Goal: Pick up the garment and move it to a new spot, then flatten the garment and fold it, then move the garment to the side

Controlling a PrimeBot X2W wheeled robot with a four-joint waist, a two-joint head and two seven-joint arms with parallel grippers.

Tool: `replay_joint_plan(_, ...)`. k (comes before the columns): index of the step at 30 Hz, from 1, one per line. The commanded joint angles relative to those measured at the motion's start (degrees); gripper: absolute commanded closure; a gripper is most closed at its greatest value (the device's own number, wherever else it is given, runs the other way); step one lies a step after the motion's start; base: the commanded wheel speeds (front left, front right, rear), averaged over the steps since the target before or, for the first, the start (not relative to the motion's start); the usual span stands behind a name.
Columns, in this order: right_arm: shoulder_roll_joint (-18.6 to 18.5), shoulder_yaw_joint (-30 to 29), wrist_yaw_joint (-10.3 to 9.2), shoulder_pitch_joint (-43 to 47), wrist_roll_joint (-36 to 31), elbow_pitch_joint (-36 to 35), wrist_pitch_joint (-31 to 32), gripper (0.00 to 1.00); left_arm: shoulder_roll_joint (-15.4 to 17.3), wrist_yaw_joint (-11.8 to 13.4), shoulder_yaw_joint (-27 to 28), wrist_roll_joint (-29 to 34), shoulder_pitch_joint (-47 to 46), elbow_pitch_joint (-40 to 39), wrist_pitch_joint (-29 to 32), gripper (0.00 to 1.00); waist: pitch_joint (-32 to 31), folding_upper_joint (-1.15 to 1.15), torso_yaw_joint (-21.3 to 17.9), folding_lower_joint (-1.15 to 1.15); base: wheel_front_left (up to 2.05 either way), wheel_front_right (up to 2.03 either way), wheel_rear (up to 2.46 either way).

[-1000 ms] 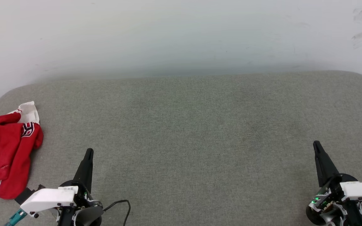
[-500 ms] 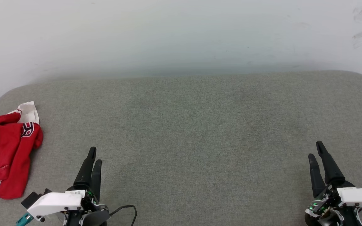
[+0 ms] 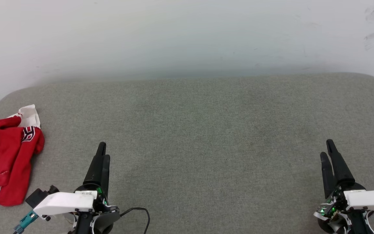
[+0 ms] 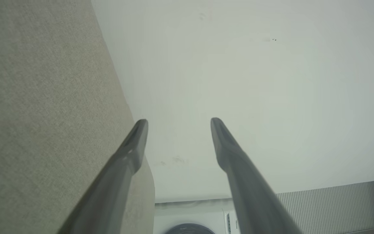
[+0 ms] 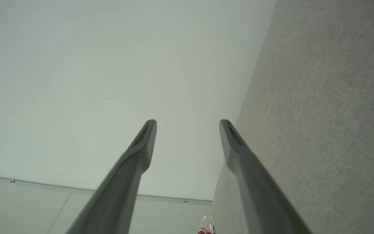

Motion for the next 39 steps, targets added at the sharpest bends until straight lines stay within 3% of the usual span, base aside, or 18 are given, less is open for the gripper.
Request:
replay_joint_plan(1, -0.83, 0.46, 0.01, -1.11, -1.67, -1.53, -0.68, 0.0, 0.51, -0.01, -0.46, 1.43, -1.72, -1.54, -0.72, 0.0, 0.0, 0.0, 0.02, 0.0, 0.0, 0.0, 0.0)
replay_joint_plan(27, -1.58, 3.33, 0.02, -0.37, -38.84, -4.51, -5.84, 0.0, 2.04, -0.02, -5.27, 29.36, -1.11, -3.09, -6.09, 0.0, -0.33, 0.0, -0.07, 0.0, 0.0, 0.0, 0.0)
replay_joint_plan(39, -2.08, 3.99, 0.02, 0.33, -50.5, -5.85, -4.94, 0.0, 2.5, -0.02, -5.93, 43.72, -0.7, -2.72, -8.15, 0.0, -0.6, 0.0, -0.19, 0.0, 0.0, 0.0, 0.0)
